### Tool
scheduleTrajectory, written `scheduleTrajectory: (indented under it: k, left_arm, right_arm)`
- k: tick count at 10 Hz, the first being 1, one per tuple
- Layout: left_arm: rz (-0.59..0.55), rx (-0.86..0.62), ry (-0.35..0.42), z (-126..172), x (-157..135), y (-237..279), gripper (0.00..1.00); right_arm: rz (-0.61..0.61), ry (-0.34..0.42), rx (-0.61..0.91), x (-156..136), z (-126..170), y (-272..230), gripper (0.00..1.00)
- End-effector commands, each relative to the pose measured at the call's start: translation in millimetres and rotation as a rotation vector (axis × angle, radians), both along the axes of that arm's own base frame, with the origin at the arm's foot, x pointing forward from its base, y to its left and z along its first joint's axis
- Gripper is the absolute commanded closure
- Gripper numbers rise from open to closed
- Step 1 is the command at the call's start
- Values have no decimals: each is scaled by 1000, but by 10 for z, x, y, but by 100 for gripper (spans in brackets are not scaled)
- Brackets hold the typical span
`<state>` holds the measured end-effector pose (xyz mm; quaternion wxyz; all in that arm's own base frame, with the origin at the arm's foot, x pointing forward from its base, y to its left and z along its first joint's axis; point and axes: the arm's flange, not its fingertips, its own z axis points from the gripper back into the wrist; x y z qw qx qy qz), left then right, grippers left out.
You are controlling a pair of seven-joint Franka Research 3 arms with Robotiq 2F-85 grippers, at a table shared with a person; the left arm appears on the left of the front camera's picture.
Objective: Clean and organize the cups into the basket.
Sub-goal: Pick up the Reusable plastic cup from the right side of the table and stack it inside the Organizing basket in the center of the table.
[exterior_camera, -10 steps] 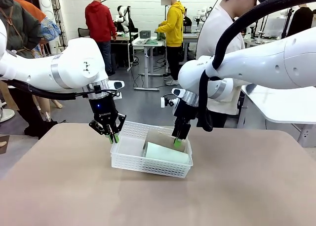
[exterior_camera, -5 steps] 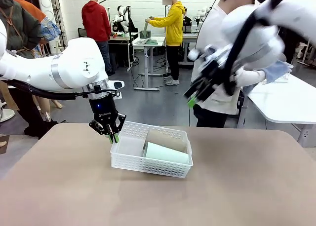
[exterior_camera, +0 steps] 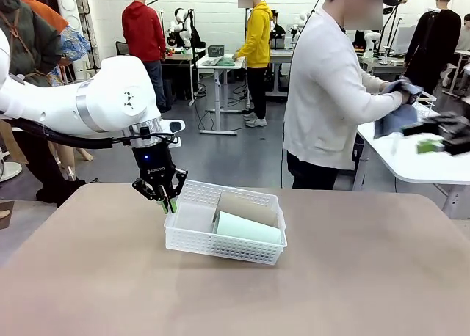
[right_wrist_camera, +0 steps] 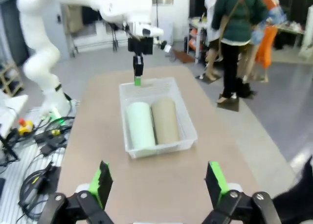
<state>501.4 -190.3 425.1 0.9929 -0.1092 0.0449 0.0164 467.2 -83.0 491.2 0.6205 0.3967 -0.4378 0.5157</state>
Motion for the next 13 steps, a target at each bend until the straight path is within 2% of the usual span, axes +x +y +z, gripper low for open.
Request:
scheduleTrajectory:
  k: [1, 3, 7, 8, 13]
  left_arm:
    - [4, 0, -9, 7, -6, -12, 100]
    - [4, 0, -9, 7, -6, -12, 100]
    - [4, 0, -9, 7, -6, -12, 100]
    - [4, 0, -9, 7, -6, -12, 100]
    - [4, 0, -9, 7, -6, -12, 100]
  right_arm:
    - [8, -30, 53, -133, -230, -395, 0]
    - [28, -45, 39, -346, -456, -914, 0]
    - [47, 12, 61, -280, -882, -1257, 0]
    - [15, 7, 33, -396, -762, -1155, 0]
    - [15, 7, 33, -396, -762, -1155, 0]
